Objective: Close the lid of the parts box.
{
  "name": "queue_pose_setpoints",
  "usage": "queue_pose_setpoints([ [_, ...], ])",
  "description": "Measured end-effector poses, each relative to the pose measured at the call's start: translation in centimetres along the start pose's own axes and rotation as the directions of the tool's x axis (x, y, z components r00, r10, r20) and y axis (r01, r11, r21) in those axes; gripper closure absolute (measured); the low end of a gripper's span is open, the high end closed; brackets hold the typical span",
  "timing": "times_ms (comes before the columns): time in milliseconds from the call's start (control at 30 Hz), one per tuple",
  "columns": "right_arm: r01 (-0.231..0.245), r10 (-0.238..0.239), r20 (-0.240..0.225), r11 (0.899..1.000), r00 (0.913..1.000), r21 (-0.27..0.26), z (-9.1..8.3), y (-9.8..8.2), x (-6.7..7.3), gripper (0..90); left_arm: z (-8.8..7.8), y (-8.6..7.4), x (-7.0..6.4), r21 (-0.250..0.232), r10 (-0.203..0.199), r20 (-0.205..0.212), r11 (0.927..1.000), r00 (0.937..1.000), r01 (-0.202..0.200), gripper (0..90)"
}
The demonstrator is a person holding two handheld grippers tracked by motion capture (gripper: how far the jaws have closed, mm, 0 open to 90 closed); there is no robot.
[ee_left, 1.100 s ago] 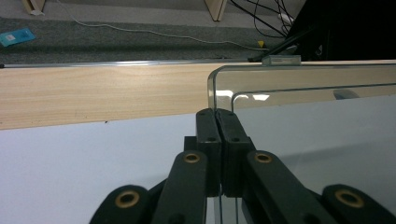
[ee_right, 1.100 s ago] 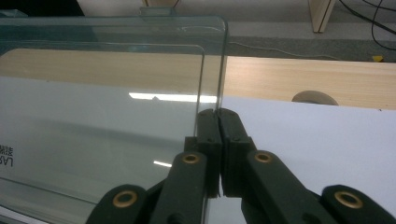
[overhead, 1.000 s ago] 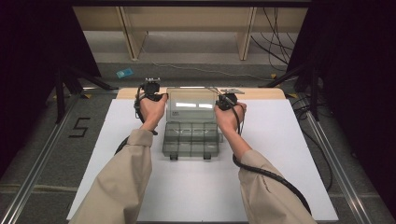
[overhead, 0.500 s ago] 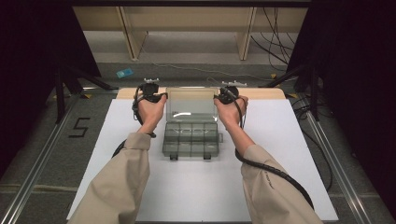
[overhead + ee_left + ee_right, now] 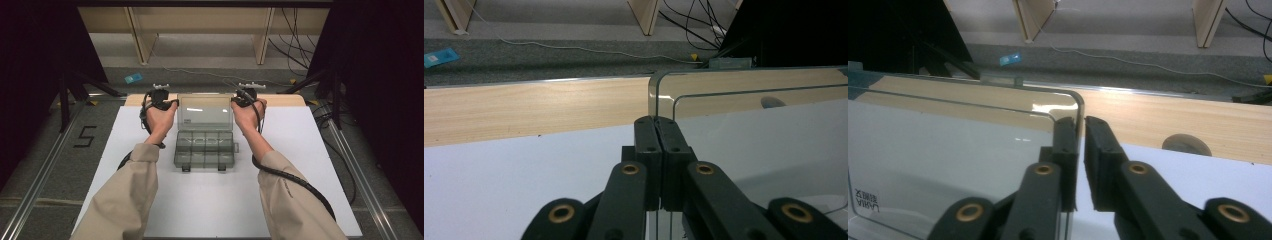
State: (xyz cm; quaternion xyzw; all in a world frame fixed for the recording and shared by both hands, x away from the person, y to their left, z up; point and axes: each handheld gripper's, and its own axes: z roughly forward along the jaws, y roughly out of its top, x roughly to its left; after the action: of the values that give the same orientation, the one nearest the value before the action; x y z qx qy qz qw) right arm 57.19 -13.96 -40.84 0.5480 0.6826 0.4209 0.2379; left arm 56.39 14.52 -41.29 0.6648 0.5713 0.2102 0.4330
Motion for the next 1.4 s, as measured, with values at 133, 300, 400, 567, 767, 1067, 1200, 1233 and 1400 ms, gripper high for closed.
queue_pose_setpoints([
  [133,0.000,0.000,0.007,1.000,1.0000,-0.004,0.0,0.0,0.1,86.6,-0.1,0.0,0.1,0.006,0.011,0.005,0.9999,0.9999,-0.011,88.7],
  [300,-0.008,0.008,0.004,1.000,1.0000,-0.003,-0.1,-0.1,0.2,87.1,-0.3,-0.2,0.1,-0.009,0.001,0.008,1.0000,1.0000,-0.001,88.7],
  [400,0.006,-0.006,-0.001,1.000,1.0000,-0.020,-0.3,-0.2,0.1,87.2,-0.4,-0.3,0.1,-0.025,-0.002,0.013,0.9997,0.9999,0.002,88.7],
  [567,0.002,-0.003,-0.011,0.999,0.9999,-0.036,-0.9,-0.5,0.3,87.3,-1.0,-0.6,-0.1,-0.038,0.000,0.013,0.9993,0.9999,0.001,88.7],
  [767,0.011,-0.012,-0.019,0.998,0.9998,-0.056,-1.6,-0.9,0.4,87.3,-1.6,-0.9,-0.2,-0.053,0.012,0.018,0.9985,0.9998,-0.011,88.7],
  [1067,0.027,-0.029,-0.017,0.996,0.9994,-0.086,-2.3,-1.3,0.6,87.5,-2.3,-1.2,-0.4,-0.073,0.026,0.024,0.9970,0.9994,-0.024,88.6],
  [1200,0.025,-0.027,-0.018,0.995,0.9995,-0.093,-2.7,-1.5,0.8,87.7,-2.7,-1.5,-0.5,-0.082,0.037,0.023,0.9960,0.9990,-0.035,88.7],
  [1233,0.025,-0.027,-0.018,0.995,0.9995,-0.093,-2.7,-1.5,0.8,87.7,-2.7,-1.5,-0.5,-0.082,0.037,0.023,0.9960,0.9990,-0.035,88.7],
  [1400,0.025,-0.028,-0.021,0.994,0.9994,-0.106,-3.0,-1.7,0.8,87.8,-3.1,-1.6,-0.6,-0.091,0.049,0.025,0.9948,0.9985,-0.046,88.7],
])
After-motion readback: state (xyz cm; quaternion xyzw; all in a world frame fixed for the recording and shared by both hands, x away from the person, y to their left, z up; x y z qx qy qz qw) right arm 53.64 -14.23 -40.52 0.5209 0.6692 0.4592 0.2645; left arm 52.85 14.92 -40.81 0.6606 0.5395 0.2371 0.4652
